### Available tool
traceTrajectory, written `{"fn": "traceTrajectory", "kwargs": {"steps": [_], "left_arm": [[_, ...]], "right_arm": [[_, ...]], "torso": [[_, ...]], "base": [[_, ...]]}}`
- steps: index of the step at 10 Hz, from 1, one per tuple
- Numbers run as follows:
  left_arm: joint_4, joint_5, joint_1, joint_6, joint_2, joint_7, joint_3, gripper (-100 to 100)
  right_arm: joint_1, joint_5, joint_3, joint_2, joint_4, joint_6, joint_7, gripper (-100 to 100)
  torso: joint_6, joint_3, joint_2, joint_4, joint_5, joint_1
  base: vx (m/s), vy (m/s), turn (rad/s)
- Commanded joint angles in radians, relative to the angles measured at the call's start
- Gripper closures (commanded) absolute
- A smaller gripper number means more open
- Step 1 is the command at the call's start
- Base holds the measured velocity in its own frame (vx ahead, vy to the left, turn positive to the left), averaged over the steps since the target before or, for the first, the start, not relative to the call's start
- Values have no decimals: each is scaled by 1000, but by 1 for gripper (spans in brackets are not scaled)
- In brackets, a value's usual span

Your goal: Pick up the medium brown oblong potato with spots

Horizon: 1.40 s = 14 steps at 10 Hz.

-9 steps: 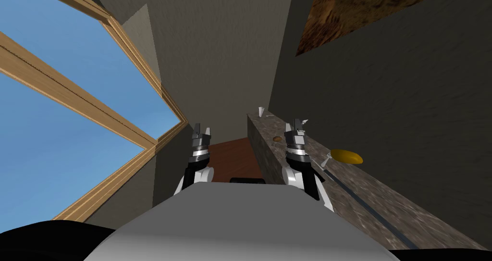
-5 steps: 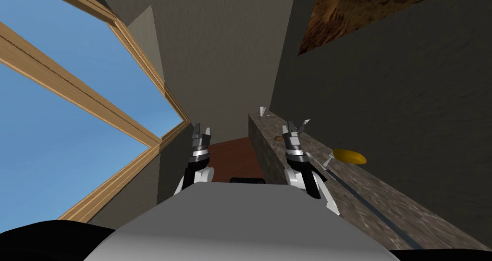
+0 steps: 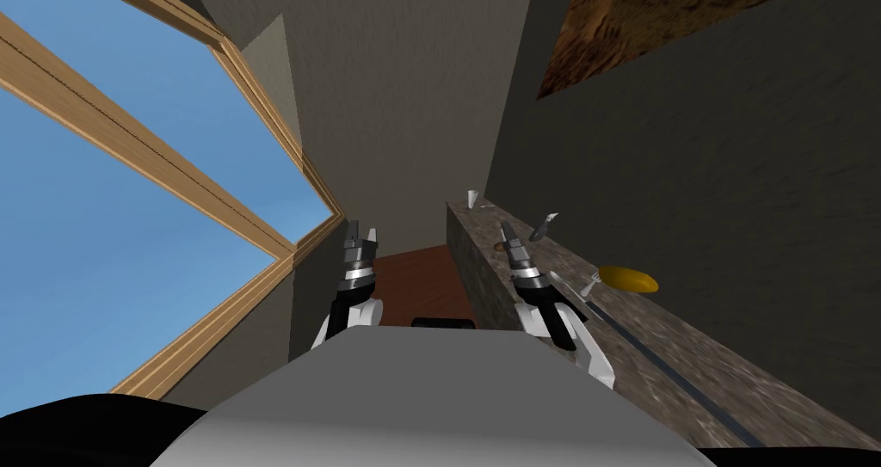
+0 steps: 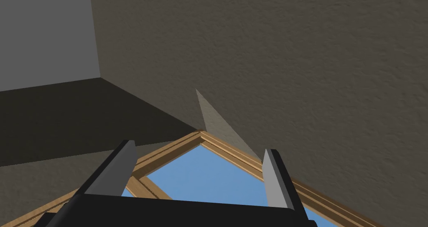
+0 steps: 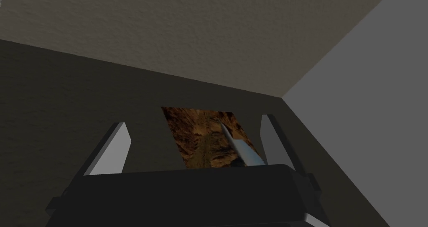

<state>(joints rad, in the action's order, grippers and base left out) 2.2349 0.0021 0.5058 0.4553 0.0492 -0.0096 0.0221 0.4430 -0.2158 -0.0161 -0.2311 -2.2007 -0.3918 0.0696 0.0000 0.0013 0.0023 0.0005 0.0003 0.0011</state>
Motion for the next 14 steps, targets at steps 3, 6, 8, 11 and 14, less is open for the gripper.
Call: {"fn": "traceTrajectory", "kwargs": {"steps": [3,6,8,11,14], "left_arm": [[0,0,0,0,0,0,0,0],[0,0,0,0,0,0,0,0],[0,0,0,0,0,0,0,0],[0,0,0,0,0,0,0,0],[0,0,0,0,0,0,0,0]], "right_arm": [[-15,-81,12,-106,74,1,26,-100],[-22,-117,17,-168,103,4,37,-100],[-29,-154,22,-218,133,7,49,-100],[-43,-230,33,-319,196,13,73,-100],[-56,-304,42,-406,263,19,101,-100]], "torso": [[0,0,0,0,0,0],[0,0,-1,0,0,0],[0,0,0,0,0,0],[0,0,0,0,0,1],[0,0,-1,0,0,-1]], "base": [[-33,27,34],[-24,18,24],[-30,25,27],[-32,33,38],[-25,19,37]]}}
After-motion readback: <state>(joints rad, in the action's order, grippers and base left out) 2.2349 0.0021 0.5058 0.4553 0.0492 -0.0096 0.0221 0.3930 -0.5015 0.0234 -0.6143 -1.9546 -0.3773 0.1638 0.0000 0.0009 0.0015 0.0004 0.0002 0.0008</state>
